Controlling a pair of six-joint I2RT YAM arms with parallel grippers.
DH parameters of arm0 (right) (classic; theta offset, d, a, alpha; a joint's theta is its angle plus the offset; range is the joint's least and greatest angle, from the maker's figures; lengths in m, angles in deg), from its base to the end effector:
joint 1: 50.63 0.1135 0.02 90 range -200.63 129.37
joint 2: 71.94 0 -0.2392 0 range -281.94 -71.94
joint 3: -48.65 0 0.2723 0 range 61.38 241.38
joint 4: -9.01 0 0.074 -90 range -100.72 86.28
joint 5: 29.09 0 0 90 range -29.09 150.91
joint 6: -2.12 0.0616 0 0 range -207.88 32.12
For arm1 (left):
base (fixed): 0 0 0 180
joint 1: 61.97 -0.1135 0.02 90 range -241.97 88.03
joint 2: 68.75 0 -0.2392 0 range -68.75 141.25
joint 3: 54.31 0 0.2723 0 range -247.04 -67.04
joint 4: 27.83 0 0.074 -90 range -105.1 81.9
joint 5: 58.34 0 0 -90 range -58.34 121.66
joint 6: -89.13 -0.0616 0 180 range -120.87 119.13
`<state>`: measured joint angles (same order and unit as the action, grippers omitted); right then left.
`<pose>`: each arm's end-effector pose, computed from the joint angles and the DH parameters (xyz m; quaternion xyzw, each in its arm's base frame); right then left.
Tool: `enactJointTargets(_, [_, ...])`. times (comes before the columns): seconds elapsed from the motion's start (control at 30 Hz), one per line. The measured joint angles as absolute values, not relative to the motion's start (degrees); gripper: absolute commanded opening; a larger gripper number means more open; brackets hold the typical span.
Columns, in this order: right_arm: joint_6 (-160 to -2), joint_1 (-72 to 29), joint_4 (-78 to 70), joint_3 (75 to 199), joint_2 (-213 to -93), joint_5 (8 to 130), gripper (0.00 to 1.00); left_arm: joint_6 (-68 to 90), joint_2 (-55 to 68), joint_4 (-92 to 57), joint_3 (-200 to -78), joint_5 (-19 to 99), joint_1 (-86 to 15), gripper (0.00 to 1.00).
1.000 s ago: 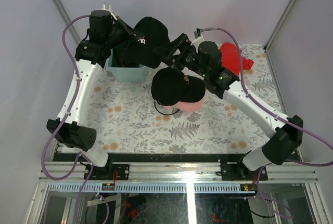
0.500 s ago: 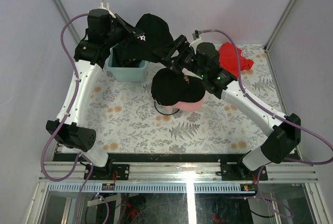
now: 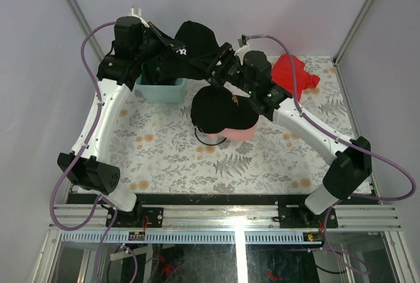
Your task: Stack the hats
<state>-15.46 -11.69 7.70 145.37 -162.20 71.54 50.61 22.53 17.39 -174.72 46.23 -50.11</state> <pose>0.3239 0.2764 0.3954 0.1280 0.6630 0.6423 0.3628 0.3800 -0.0956 0.4482 -0.1969 0.7716 -0.3993 0.4543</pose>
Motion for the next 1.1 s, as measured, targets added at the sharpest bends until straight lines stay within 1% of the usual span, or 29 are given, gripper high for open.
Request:
enactJointTargets(0.03, [-15.17, -11.69, 7.99, 145.71, -162.83, 71.76, 0.29, 50.77, 22.16, 16.95, -173.65, 46.23, -50.0, 0.0])
enactJointTargets(0.07, [-14.21, -11.69, 8.66, 145.98, -163.62, 72.18, 0.12, 50.83, 21.81, 16.77, -172.79, 46.18, -49.92, 0.0])
enactJointTargets(0.1, [-13.89, -11.69, 9.25, 146.04, -164.03, 72.48, 0.0, 50.79, 21.55, 16.69, -172.14, 46.16, -49.89, 0.0])
enactJointTargets(0.13, [-12.6, -11.67, 10.0, 146.04, -164.27, 73.01, 0.0, 50.7, 21.37, 16.71, -171.57, 46.14, -49.89, 0.07])
enactJointTargets(0.2, [-12.31, -11.63, 11.16, 146.15, -163.99, 73.55, 0.0, 50.44, 21.4, 17.01, -171.05, 46.29, -49.92, 0.27])
enactJointTargets(0.27, [-12.22, -11.93, 11.07, 145.85, -163.29, 73.9, 0.0, 49.98, 21.26, 16.82, -171.11, 46.82, -50.0, 0.42])
enactJointTargets(0.33, [-11.46, -12.79, 11.26, 144.56, -162.0, 74.36, 0.0, 49.59, 20.74, 16.53, -171.26, 48.11, -50.66, 0.52])
enactJointTargets(0.4, [-9.67, -14.77, 11.77, 142.5, -160.03, 75.78, 0.0, 49.28, 20.04, 16.34, -171.29, 49.85, -51.97, 0.59])
enactJointTargets(0.47, [-7.04, -18.07, 13.03, 140.69, -158.15, 77.64, 0.0, 49.08, 19.06, 15.55, -170.67, 51.36, -53.48, 0.62])
enactJointTargets(0.57, [-2.59, -23.47, 15.94, 139.07, -156.14, 80.02, 0.0, 49.13, 15.58, 11.29, -165.14, 54.14, -55.21, 0.66])
enactJointTargets(0.67, [3.34, -26.93, 21.36, 136.91, -154.72, 81.18, 0.0, 51.9, 10.71, 3.94, -154.94, 57.9, -55.47, 0.7])
enactJointTargets(0.83, [15.25, -27.01, 35.2, 131.73, -155.01, 83.08, 0.0, 64.23, 6.12, -14.57, -138.13, 63.86, -54.44, 0.76])
enactJointTargets(0.93, [21.04, -26.99, 40.95, 130.79, -156.58, 83.74, 0.0, 73.43, 6.01, -25.3, -131.48, 64.87, -53.89, 0.79])
enactJointTargets(1.1, [24.74, -26.99, 44.86, 130.72, -156.95, 84.53, 0.0, 83.92, 5.92, -37.56, -128.93, 64.26, -53.72, 0.82])
